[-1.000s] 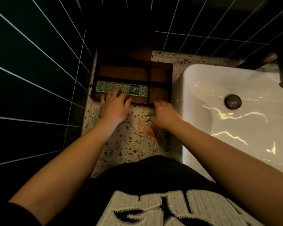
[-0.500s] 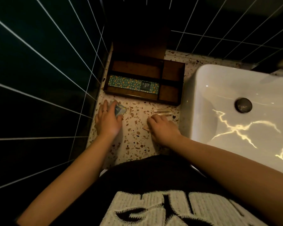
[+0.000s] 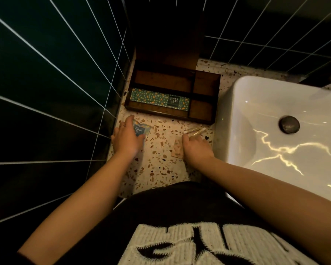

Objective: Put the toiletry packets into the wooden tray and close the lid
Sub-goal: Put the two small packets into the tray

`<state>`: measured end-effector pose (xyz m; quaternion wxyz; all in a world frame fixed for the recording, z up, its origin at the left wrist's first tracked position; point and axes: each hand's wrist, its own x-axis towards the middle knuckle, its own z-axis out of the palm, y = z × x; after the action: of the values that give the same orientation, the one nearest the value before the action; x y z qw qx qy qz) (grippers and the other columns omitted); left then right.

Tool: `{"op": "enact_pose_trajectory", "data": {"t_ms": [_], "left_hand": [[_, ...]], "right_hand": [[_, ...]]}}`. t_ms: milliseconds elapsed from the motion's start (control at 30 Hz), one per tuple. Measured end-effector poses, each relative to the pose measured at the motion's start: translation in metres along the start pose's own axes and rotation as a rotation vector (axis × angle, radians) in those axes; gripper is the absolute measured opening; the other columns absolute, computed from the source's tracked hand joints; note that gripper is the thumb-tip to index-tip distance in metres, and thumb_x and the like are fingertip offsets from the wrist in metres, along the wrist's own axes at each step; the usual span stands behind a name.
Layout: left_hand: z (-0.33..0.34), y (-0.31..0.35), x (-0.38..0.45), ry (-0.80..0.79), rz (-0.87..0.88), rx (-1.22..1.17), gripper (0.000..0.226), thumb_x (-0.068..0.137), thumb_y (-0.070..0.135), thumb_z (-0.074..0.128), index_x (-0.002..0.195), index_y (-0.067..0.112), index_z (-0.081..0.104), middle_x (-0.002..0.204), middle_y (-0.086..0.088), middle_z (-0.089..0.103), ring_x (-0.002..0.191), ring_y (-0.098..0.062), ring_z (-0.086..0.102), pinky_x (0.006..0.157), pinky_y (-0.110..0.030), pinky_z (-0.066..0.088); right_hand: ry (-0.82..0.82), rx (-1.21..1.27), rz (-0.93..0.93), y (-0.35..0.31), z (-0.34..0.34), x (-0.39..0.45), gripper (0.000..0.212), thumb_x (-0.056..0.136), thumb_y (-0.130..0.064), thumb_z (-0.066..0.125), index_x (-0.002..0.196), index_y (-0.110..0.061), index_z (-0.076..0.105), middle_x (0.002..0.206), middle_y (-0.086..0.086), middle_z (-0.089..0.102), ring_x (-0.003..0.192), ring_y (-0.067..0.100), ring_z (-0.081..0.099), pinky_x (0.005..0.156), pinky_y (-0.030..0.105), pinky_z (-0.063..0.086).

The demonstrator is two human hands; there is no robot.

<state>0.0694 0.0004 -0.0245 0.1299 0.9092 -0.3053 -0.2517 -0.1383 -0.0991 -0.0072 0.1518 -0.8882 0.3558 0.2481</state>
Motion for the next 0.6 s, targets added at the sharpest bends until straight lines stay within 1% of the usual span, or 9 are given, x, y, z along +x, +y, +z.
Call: {"op": "enact_pose_trajectory", "data": {"t_ms": [67, 167, 267, 367, 433, 500, 600], "left_hand": [[0.002, -0.001, -0.003, -0.014, -0.005, -0.046, 0.077, 0.084, 0.028, 0.077, 0.148, 0.026, 0.035, 0.142, -0.009, 0.052, 0.129, -0.035, 0.047, 0.107, -0.052, 0.039], [0.005, -0.001, -0.009, -0.026, -0.008, -0.073, 0.075, 0.083, 0.026, 0.078, 0.146, 0.028, 0.036, 0.139, -0.009, 0.053, 0.126, -0.034, 0.051, 0.104, -0.053, 0.043], [0.008, -0.001, -0.014, -0.047, 0.004, -0.095, 0.071, 0.083, 0.025, 0.079, 0.141, 0.029, 0.039, 0.135, -0.008, 0.057, 0.120, -0.034, 0.056, 0.099, -0.052, 0.047], [0.010, 0.000, -0.019, -0.063, 0.004, -0.186, 0.060, 0.084, 0.020, 0.077, 0.132, 0.028, 0.043, 0.127, -0.007, 0.061, 0.109, -0.031, 0.062, 0.091, -0.049, 0.053], [0.011, 0.000, -0.020, -0.078, -0.003, -0.249, 0.049, 0.087, 0.016, 0.074, 0.124, 0.026, 0.044, 0.120, -0.008, 0.063, 0.099, -0.028, 0.064, 0.083, -0.044, 0.056], [0.011, 0.000, -0.020, -0.089, -0.006, -0.280, 0.041, 0.089, 0.015, 0.072, 0.118, 0.026, 0.046, 0.115, -0.007, 0.066, 0.094, -0.026, 0.064, 0.076, -0.038, 0.055], [0.006, 0.004, -0.017, -0.071, -0.017, -0.343, 0.035, 0.092, 0.015, 0.069, 0.116, 0.028, 0.048, 0.107, 0.004, 0.065, 0.093, -0.019, 0.065, 0.066, -0.029, 0.050]], "right_hand": [[-0.019, 0.003, 0.001, 0.000, 0.001, 0.000, 0.051, 0.088, -0.011, 0.057, 0.134, -0.009, 0.037, 0.121, 0.019, 0.062, 0.114, 0.038, 0.054, 0.086, 0.046, 0.047], [-0.015, -0.022, 0.017, -0.001, 0.000, 0.002, 0.050, 0.087, -0.014, 0.060, 0.134, -0.009, 0.042, 0.131, 0.018, 0.054, 0.119, 0.038, 0.051, 0.092, 0.048, 0.047], [-0.015, -0.005, 0.024, 0.000, -0.003, 0.002, 0.044, 0.088, -0.018, 0.063, 0.129, -0.009, 0.050, 0.133, 0.017, 0.047, 0.119, 0.037, 0.050, 0.095, 0.051, 0.048], [0.009, 0.021, 0.007, 0.001, -0.008, -0.001, 0.029, 0.090, -0.019, 0.062, 0.117, -0.011, 0.059, 0.127, 0.014, 0.048, 0.112, 0.036, 0.053, 0.089, 0.048, 0.051], [-0.005, 0.065, 0.000, 0.002, -0.014, -0.002, 0.020, 0.093, -0.020, 0.059, 0.112, -0.012, 0.064, 0.123, 0.013, 0.054, 0.106, 0.034, 0.058, 0.082, 0.044, 0.053], [-0.043, 0.154, 0.013, 0.004, -0.024, -0.002, 0.018, 0.098, -0.023, 0.053, 0.107, -0.015, 0.065, 0.113, 0.011, 0.064, 0.097, 0.031, 0.062, 0.074, 0.040, 0.053], [-0.030, 0.304, 0.013, 0.009, -0.042, 0.000, 0.018, 0.099, -0.030, 0.053, 0.098, -0.017, 0.065, 0.100, 0.008, 0.067, 0.091, 0.029, 0.064, 0.072, 0.038, 0.053]]}}
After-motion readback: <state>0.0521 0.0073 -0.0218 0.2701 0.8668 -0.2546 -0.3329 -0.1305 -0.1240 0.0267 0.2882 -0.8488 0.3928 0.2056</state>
